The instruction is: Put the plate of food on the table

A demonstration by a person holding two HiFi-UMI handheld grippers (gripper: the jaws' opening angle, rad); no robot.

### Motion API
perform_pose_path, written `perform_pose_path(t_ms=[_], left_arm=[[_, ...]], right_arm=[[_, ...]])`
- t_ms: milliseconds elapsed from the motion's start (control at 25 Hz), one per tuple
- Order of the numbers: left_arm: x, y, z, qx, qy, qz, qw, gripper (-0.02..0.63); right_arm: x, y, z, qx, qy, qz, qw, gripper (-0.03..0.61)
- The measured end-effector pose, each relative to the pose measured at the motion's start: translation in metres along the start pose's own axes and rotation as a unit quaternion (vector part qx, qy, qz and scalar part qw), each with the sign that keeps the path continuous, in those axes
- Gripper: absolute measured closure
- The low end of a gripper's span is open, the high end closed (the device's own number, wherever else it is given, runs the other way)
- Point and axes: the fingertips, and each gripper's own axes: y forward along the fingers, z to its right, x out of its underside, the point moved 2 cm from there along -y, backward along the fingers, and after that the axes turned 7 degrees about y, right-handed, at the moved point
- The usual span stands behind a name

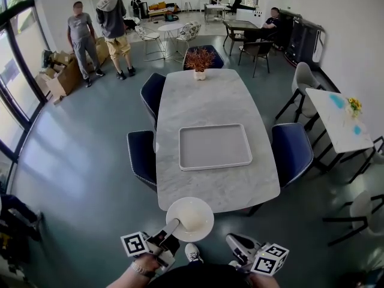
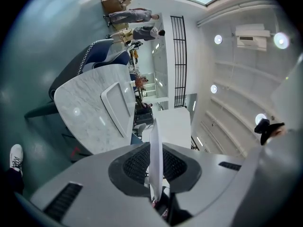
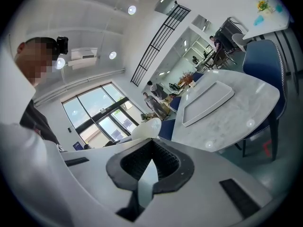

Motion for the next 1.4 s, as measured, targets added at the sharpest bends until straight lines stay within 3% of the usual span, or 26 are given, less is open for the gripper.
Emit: perform_pose_path(t_ms=[440, 760, 1080, 1400], left_arm=[[-0.044, -0.015, -0.014, 0.012, -0.01, 0.003, 0.9999, 0.577], [-0.057, -0.014, -0.017, 0.015, -0.013, 0.021, 0.9996, 0.577], [-0.064, -0.004, -0.017, 0.0, -0.02, 0.053, 0.9984, 0.577], [-0.078, 0.045, -0.021, -0.009, -0.015, 0.061, 0.998, 0.577]], right_arm=[[0.008, 0.033, -0.02, 0.022, -0.008, 0.004, 1.0, 0.568], [0.005, 0.057, -0.023, 0.012, -0.024, -0.025, 0.999, 0.568], [-0.012, 0.067, -0.025, -0.01, -0.028, -0.045, 0.999, 0.568], [-0.048, 0.061, -0.007, -0.008, -0.026, -0.039, 0.999, 0.568]])
